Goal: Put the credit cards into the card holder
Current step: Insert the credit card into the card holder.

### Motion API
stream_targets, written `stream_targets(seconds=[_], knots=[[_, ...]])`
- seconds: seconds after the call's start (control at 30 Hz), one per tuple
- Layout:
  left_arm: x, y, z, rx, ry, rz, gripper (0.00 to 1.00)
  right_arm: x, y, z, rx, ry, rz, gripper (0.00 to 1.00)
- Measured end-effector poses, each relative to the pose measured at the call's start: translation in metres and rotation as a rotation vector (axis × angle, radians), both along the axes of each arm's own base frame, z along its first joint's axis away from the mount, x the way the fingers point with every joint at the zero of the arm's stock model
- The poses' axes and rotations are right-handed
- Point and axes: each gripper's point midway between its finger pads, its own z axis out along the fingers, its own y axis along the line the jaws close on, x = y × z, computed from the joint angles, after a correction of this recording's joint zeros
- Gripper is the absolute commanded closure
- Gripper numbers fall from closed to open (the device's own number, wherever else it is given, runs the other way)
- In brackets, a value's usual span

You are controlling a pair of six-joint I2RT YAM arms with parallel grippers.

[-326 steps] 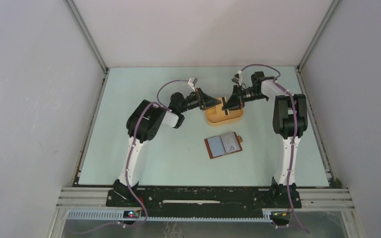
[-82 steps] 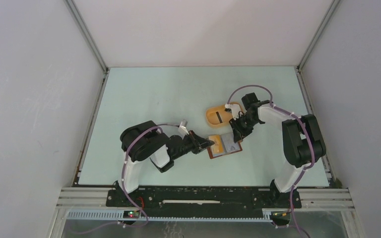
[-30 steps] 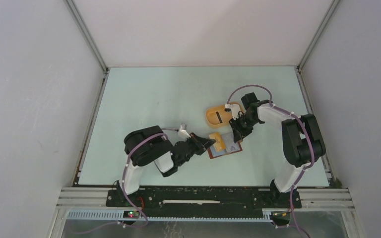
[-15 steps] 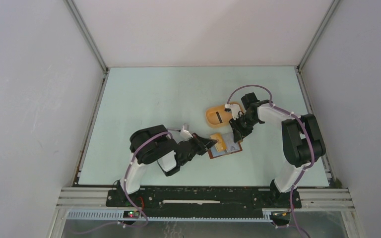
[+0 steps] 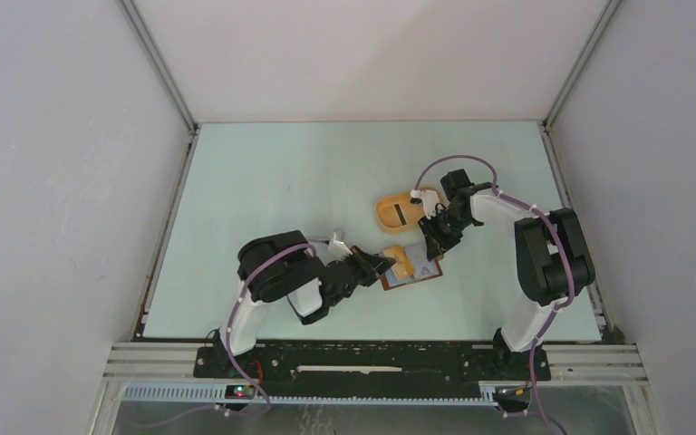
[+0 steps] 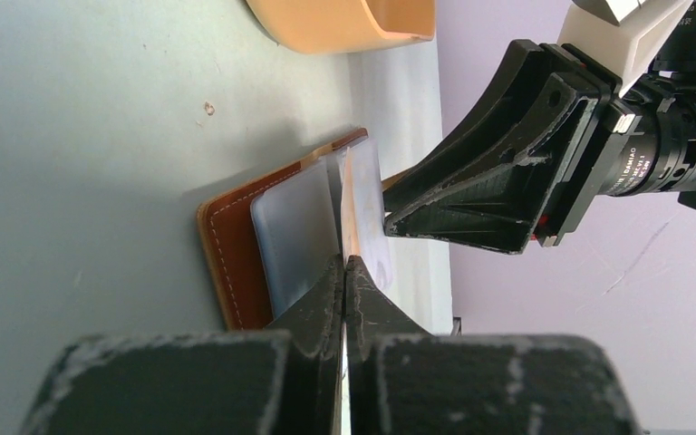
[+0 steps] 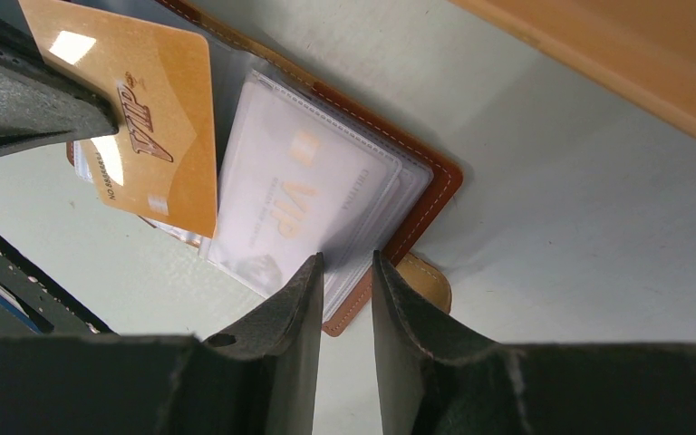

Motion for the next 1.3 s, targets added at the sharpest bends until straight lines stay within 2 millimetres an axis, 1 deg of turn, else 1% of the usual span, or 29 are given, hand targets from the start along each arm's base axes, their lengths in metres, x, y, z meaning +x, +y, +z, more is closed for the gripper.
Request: stream_targets(seconds=[0.73, 1.23, 1.3], knots=[[-0.004, -0.003, -0.004, 0.017, 0.014, 0.002, 1.00, 0.000, 0.000, 0.000, 0.000, 0.000, 0.000, 0.66], [-0.004, -0.008, -0.004, 0.007, 0.032, -0.002, 1.00, 0.000, 0.000, 0.000, 0.003, 0.001, 0.000, 0.66], [-0.004, -0.012, -0.002, -0.003, 0.034, -0.011, 1.00, 0.000, 0.000, 0.000, 0.003, 0.001, 0.000, 0.65]])
